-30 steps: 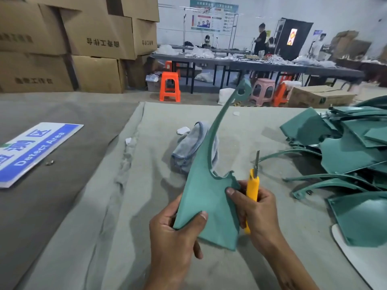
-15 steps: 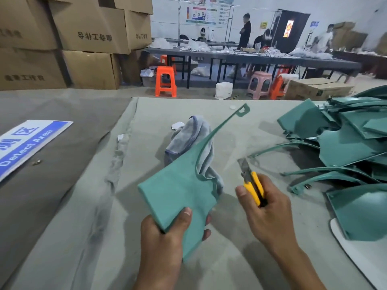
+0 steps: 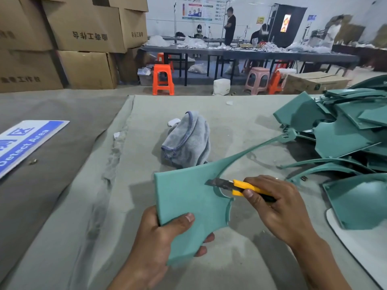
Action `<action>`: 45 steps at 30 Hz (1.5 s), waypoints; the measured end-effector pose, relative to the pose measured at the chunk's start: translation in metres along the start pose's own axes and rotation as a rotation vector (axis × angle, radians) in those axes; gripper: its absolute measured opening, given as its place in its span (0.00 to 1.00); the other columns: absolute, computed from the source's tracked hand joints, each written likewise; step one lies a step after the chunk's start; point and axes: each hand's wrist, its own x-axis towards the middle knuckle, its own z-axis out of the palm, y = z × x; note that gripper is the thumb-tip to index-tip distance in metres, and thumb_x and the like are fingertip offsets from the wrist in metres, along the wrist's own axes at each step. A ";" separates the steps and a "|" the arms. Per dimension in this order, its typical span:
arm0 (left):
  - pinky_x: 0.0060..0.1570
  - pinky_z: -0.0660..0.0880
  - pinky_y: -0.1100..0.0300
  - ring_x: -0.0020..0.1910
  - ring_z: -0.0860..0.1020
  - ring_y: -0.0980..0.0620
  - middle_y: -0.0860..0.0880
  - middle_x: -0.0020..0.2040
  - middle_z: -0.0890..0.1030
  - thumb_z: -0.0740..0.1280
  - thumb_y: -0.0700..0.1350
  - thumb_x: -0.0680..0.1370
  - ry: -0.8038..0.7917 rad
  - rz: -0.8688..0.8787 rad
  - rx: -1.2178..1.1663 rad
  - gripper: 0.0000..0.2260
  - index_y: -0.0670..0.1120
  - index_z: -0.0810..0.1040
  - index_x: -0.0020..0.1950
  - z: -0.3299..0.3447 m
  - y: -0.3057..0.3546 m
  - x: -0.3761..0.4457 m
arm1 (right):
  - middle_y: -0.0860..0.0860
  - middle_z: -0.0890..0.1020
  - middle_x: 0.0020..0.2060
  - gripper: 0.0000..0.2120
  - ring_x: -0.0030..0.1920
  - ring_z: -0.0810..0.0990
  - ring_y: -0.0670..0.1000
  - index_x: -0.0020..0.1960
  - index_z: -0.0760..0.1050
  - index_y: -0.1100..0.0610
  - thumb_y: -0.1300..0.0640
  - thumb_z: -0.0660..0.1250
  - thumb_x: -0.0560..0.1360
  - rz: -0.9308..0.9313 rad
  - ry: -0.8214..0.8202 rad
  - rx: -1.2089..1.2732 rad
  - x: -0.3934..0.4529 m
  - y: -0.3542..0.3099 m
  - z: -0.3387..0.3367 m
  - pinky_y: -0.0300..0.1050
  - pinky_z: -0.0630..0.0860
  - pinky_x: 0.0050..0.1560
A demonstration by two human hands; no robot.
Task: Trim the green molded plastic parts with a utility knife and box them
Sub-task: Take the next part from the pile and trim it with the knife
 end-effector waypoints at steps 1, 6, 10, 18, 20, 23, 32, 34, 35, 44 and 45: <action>0.33 0.79 0.48 0.42 0.83 0.24 0.30 0.47 0.84 0.73 0.39 0.68 -0.005 -0.009 0.007 0.11 0.41 0.86 0.49 -0.001 0.001 0.000 | 0.34 0.77 0.37 0.15 0.36 0.77 0.45 0.52 0.86 0.51 0.44 0.65 0.81 -0.004 -0.001 -0.004 0.000 0.000 -0.002 0.51 0.74 0.33; 0.32 0.79 0.49 0.41 0.82 0.23 0.28 0.47 0.82 0.77 0.40 0.65 -0.033 -0.039 -0.001 0.15 0.39 0.85 0.50 -0.003 0.005 0.000 | 0.36 0.76 0.35 0.11 0.34 0.76 0.46 0.51 0.86 0.49 0.45 0.68 0.80 -0.036 -0.017 0.018 0.000 0.004 -0.006 0.51 0.74 0.31; 0.32 0.79 0.48 0.41 0.82 0.24 0.29 0.47 0.83 0.74 0.39 0.67 -0.011 -0.025 -0.004 0.12 0.40 0.85 0.49 -0.002 0.003 0.002 | 0.42 0.78 0.36 0.12 0.34 0.75 0.50 0.53 0.86 0.50 0.46 0.67 0.81 -0.094 0.107 -0.203 0.002 -0.002 0.003 0.50 0.73 0.31; 0.32 0.80 0.47 0.41 0.83 0.24 0.30 0.47 0.84 0.74 0.39 0.67 0.035 -0.010 -0.021 0.11 0.41 0.85 0.48 -0.002 0.003 0.003 | 0.45 0.77 0.36 0.10 0.35 0.74 0.54 0.54 0.85 0.51 0.47 0.68 0.82 -0.143 0.163 -0.289 -0.001 0.001 0.013 0.50 0.71 0.33; 0.32 0.80 0.47 0.41 0.83 0.24 0.30 0.47 0.84 0.74 0.39 0.67 0.034 -0.008 -0.022 0.11 0.41 0.85 0.48 -0.002 0.003 0.003 | 0.46 0.78 0.37 0.12 0.35 0.75 0.55 0.55 0.85 0.52 0.47 0.67 0.83 -0.140 0.215 -0.311 -0.002 0.000 0.016 0.51 0.71 0.34; 0.32 0.80 0.47 0.41 0.83 0.24 0.30 0.46 0.84 0.74 0.39 0.67 0.038 -0.002 -0.023 0.11 0.40 0.86 0.48 -0.002 0.002 0.002 | 0.46 0.78 0.37 0.15 0.35 0.75 0.54 0.56 0.85 0.54 0.46 0.65 0.84 -0.153 0.251 -0.259 -0.003 -0.001 0.015 0.51 0.70 0.34; 0.34 0.80 0.44 0.42 0.82 0.23 0.29 0.46 0.83 0.74 0.39 0.66 0.018 -0.020 -0.035 0.12 0.40 0.86 0.49 -0.003 0.003 0.003 | 0.50 0.83 0.46 0.19 0.37 0.81 0.58 0.62 0.83 0.54 0.43 0.61 0.85 0.096 0.476 -0.313 -0.004 0.007 0.020 0.50 0.76 0.32; 0.34 0.79 0.44 0.41 0.82 0.23 0.27 0.45 0.82 0.74 0.38 0.66 0.021 -0.018 -0.047 0.13 0.39 0.86 0.49 -0.002 0.002 0.003 | 0.46 0.82 0.45 0.16 0.35 0.80 0.53 0.62 0.83 0.52 0.43 0.64 0.84 0.016 0.424 -0.260 -0.006 0.008 0.015 0.49 0.76 0.32; 0.35 0.79 0.44 0.41 0.81 0.22 0.26 0.45 0.82 0.75 0.38 0.66 0.006 -0.023 -0.061 0.13 0.38 0.86 0.49 -0.002 0.002 0.003 | 0.44 0.81 0.44 0.15 0.34 0.78 0.49 0.62 0.83 0.49 0.42 0.64 0.84 -0.037 0.360 -0.212 -0.006 0.006 0.014 0.47 0.75 0.32; 0.35 0.79 0.41 0.41 0.81 0.21 0.23 0.43 0.80 0.74 0.37 0.65 -0.036 -0.059 -0.023 0.13 0.37 0.86 0.48 -0.004 0.001 0.001 | 0.52 0.84 0.44 0.19 0.33 0.81 0.55 0.67 0.82 0.54 0.46 0.67 0.81 0.078 0.493 -0.254 -0.001 0.010 0.017 0.49 0.78 0.30; 0.34 0.80 0.41 0.40 0.81 0.22 0.23 0.43 0.80 0.74 0.37 0.64 -0.024 -0.062 -0.006 0.13 0.38 0.86 0.48 -0.004 0.001 0.002 | 0.52 0.84 0.44 0.18 0.34 0.80 0.54 0.67 0.82 0.53 0.47 0.67 0.82 0.080 0.536 -0.278 -0.003 0.012 0.016 0.50 0.77 0.32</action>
